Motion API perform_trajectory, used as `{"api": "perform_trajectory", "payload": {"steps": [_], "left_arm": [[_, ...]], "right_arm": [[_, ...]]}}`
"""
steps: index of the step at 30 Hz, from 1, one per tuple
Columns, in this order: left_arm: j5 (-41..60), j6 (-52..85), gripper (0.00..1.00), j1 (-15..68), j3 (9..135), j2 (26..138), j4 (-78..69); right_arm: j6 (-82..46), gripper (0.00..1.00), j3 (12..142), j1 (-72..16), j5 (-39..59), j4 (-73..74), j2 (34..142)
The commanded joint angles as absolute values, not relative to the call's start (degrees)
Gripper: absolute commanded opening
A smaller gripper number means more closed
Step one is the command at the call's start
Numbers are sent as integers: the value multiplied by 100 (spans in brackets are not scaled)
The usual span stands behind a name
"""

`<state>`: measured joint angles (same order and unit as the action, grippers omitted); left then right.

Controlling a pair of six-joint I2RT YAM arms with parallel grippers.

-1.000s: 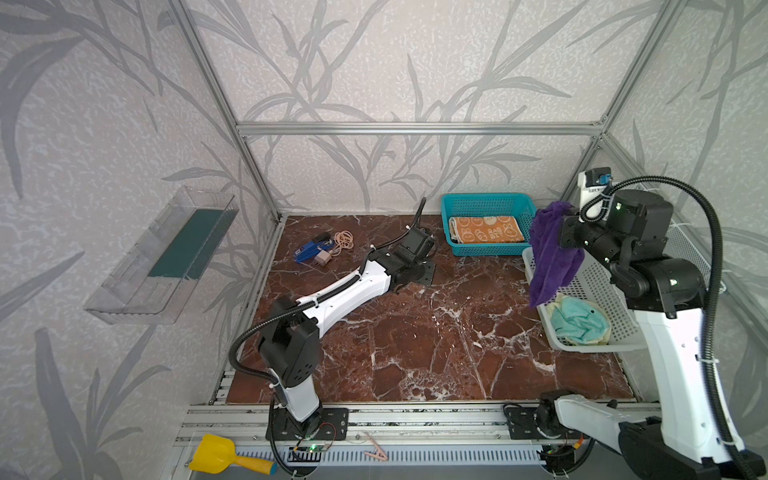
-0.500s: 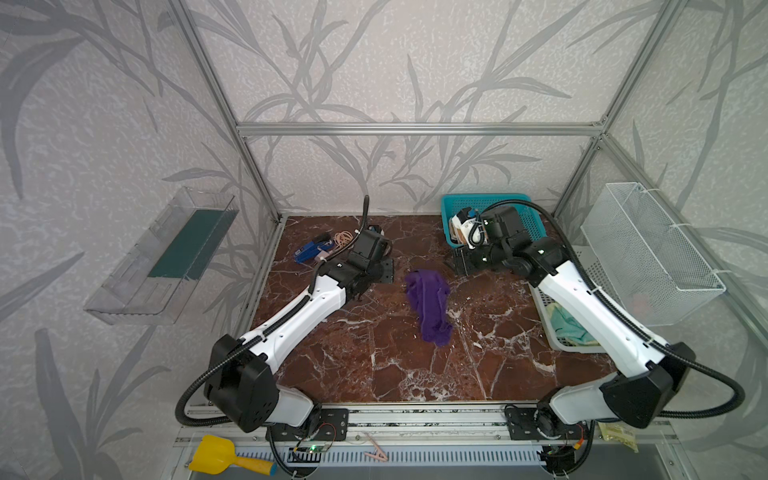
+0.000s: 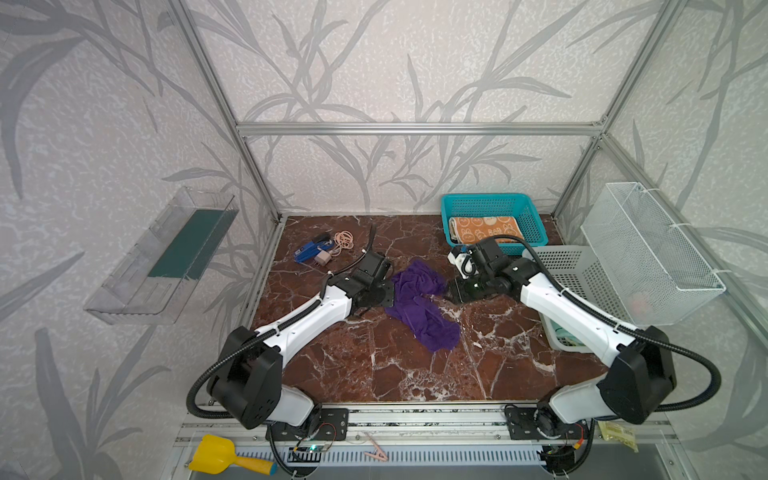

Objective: Fold and stack the towels
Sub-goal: 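Lift the purple towel out and drop it on the table center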

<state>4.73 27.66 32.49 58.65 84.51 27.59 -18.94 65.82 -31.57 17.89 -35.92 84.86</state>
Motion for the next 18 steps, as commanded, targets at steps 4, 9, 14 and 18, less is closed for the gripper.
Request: {"api": "perform_trajectory", "payload": {"steps": [4,9,14,18], "left_arm": [[1116,3044,28,3440,6155,9045,2497],[1135,3432,28,3610,6964,9881,2698],[1209,3838,27,3675,7345,10437,2623],[1191,3981,33,3677,7426,10617,2586]], "right_arm": [[-2161,54,5931,-3251,1888,-3078,8795],[-2454,56,5250,-3261,1604,-2919,8547],[-2709,57,4708,-3261,1604,-2723,8276],[-2734,57,4498,-3261,1619,-2667,8243]]}}
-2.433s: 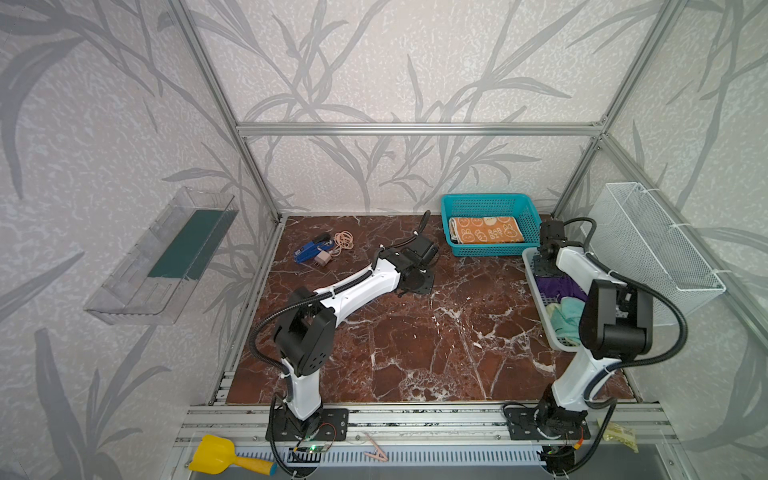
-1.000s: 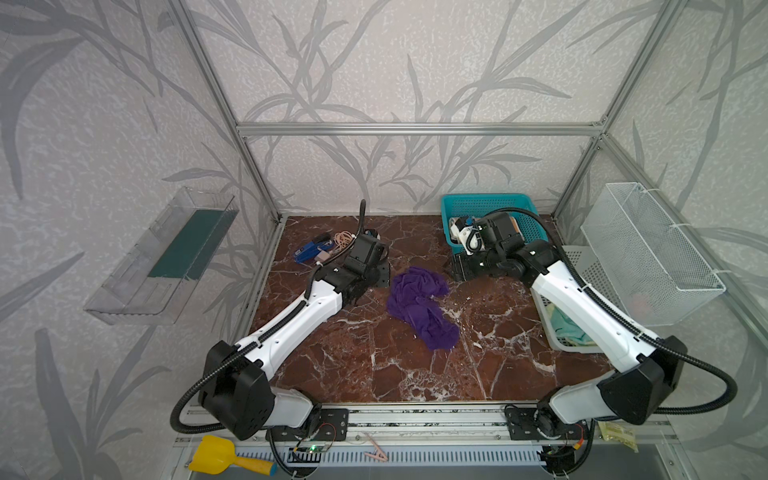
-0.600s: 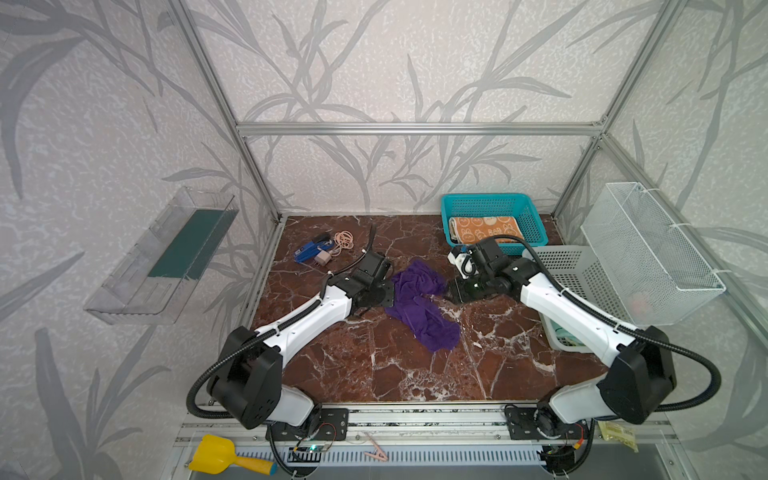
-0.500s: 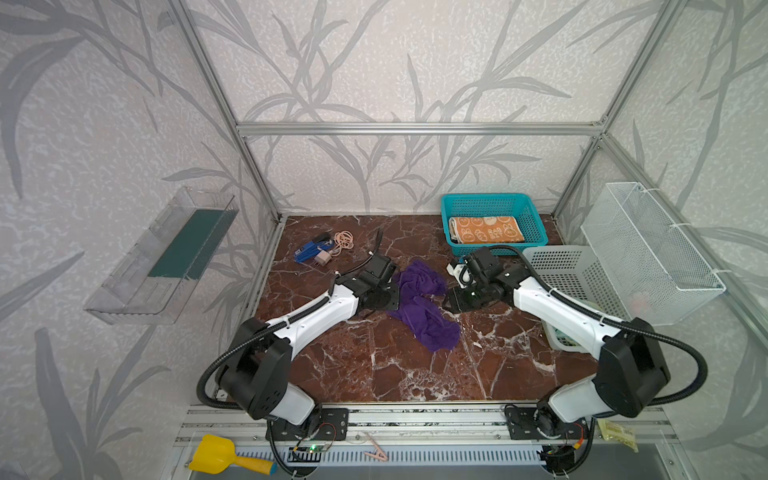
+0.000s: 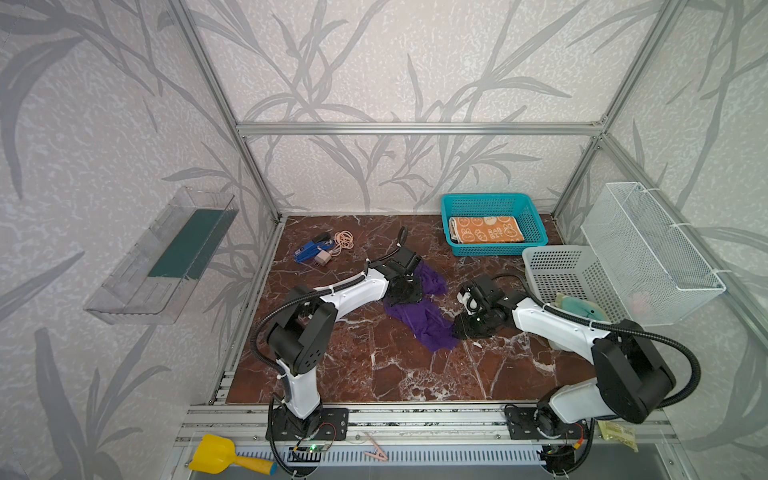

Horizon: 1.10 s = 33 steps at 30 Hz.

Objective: Fold and stack the towels
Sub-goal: 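Grasp the purple towel's edges with both grippers near each other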

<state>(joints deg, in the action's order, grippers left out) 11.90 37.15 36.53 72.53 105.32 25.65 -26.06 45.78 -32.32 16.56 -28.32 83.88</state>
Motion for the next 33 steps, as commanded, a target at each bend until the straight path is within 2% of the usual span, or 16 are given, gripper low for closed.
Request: {"api": "perform_trajectory", "payload": {"steps": [1,7,23,28,33], "left_arm": [[1208,3990,34,3670,7436,10648,2584],[1182,4147,38,3676,7383,10751,2502],[1224,4131,38,3671,7525,11060,2208],[1203,4097,33,3674,7532,10988,2137],[1266,4024,14,3674,7615,10884,2087]], "right_arm": [[-2725,57,4468,-3264,1628,-2659,8259],[-2714,57,4447,-3265,1759,-2481,8491],[-2847,53,4314,-3263,2071,-2197,8891],[-2909,43,4247,-3264,2178,-2065,8969],[-2918,20,4263,-3265,2082,-2055,8857]]}}
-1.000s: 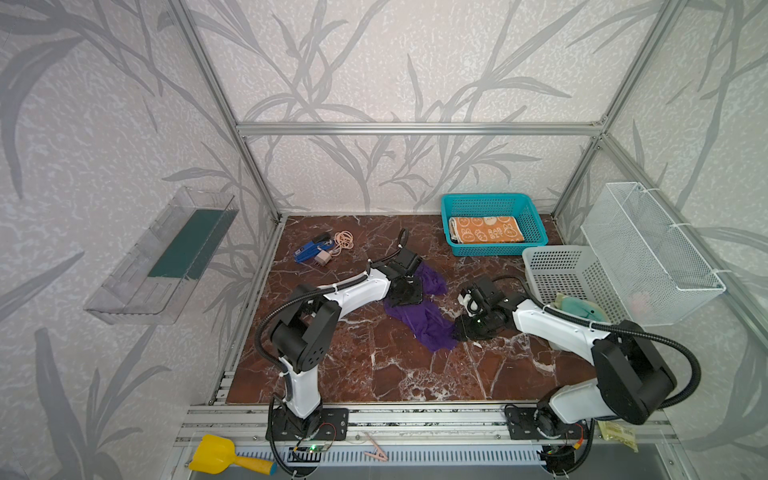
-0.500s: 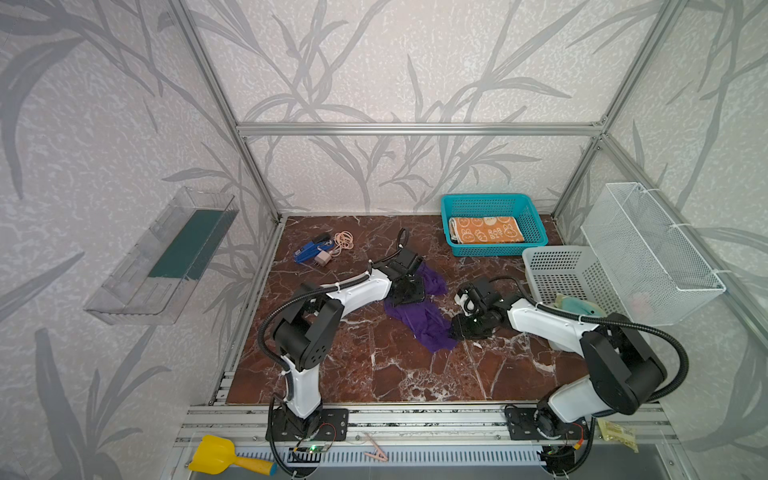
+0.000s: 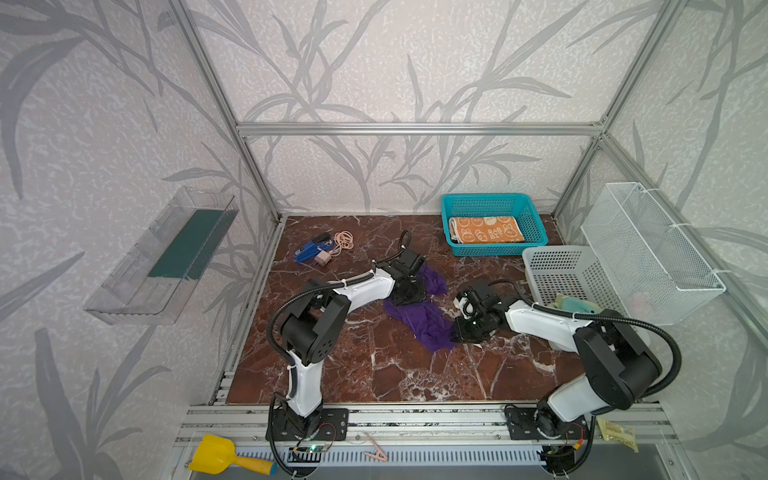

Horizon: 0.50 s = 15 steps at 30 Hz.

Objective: Fold and stack the towels
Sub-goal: 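Grasp the purple towel's edges with both grippers near each other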

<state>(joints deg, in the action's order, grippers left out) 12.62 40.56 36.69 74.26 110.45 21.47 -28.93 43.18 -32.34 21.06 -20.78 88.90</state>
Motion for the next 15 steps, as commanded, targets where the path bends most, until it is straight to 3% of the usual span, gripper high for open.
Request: {"api": "perform_trajectory", "payload": {"steps": [1,4,8,13,15], "left_arm": [[1251,3992,10,3673,7649,10857,2115],[1047,3809,0,3672,7840,10756,2396],[759,3496,0,3621,8034,10468,2674],[-19,3210,0,3384,7997,9923,2943],[-144,3149,0,3162,7806,9729,2915]], "right_arm": [[-2916,18,4265,-3261,2047,-2078,8807],[-2909,9,4279,-3262,1784,-2177,8629],[-2802,3,4437,-3261,1541,-2390,8444],[-2371,3,5002,-3270,1327,-2918,8307],[-2099,9,5321,-3291,1258,-3146,8377]]}}
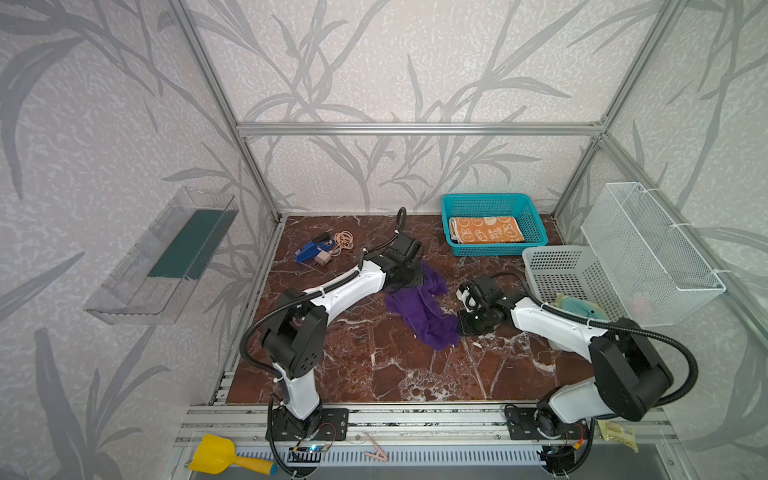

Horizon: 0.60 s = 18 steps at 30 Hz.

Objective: Fold and stack the towels
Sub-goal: 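Grasp the purple towel's edges with both grippers near each other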

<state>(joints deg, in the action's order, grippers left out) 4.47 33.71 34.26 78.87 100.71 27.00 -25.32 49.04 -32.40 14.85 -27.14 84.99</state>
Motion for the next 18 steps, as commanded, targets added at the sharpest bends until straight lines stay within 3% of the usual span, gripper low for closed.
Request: {"api": "perform_trajectory", "payload": {"steps": [1,4,5,18], "left_arm": [[-111,3159,0,3029,7696,9653,2885],[89,3231,0,2705,7423,9534,2808],[156,3247,0,2637,7351,9518,2770],[748,3301,0,2344,7075,9599,2575]], "right_arm": [[-1956,15,5457,-3300,1270,-3213,8413],[-1705,38,5705,-3305,1367,-3218,8550],[-1676,40,5729,-3310,1413,-3186,8609],[-1331,44,5678,-3323,1624,-3004,9029]]}}
